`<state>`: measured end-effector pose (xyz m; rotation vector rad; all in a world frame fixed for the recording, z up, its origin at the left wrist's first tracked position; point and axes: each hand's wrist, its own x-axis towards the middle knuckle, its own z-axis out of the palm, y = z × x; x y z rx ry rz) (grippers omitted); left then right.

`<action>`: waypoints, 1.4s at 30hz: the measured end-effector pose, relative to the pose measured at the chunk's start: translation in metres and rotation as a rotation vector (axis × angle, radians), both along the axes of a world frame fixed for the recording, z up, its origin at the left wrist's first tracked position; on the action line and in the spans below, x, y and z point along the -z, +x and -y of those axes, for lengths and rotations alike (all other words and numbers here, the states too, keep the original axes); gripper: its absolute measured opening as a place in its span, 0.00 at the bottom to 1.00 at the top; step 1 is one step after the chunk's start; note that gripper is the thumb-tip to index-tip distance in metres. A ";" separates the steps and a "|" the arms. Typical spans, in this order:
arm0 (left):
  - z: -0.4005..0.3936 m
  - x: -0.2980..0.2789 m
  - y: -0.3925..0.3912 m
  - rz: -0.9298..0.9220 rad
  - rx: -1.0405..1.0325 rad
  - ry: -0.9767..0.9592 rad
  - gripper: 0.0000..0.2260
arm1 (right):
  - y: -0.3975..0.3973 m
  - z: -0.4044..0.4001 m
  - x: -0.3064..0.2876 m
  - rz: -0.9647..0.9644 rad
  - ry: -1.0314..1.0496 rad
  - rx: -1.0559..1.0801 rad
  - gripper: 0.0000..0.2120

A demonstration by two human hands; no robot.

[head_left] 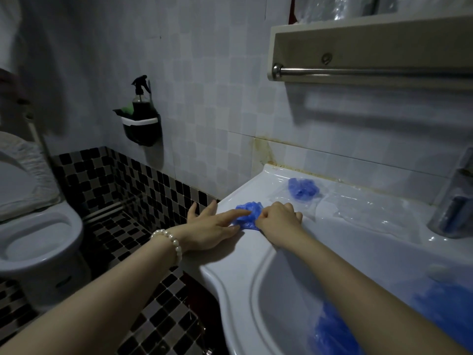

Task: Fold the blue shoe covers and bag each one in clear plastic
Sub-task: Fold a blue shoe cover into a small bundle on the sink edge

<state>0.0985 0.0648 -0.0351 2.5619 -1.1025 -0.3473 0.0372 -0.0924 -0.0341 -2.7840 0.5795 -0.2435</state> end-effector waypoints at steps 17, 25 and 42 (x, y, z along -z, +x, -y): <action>-0.010 0.011 -0.009 0.507 0.100 -0.401 0.18 | -0.013 0.000 -0.005 -0.024 0.038 -0.074 0.10; -0.007 0.014 -0.008 0.518 0.090 -0.435 0.08 | -0.016 -0.010 0.001 -0.020 -0.013 -0.022 0.06; -0.002 0.008 -0.008 0.399 -0.080 -0.199 0.11 | -0.022 0.002 0.003 0.209 -0.051 -0.321 0.08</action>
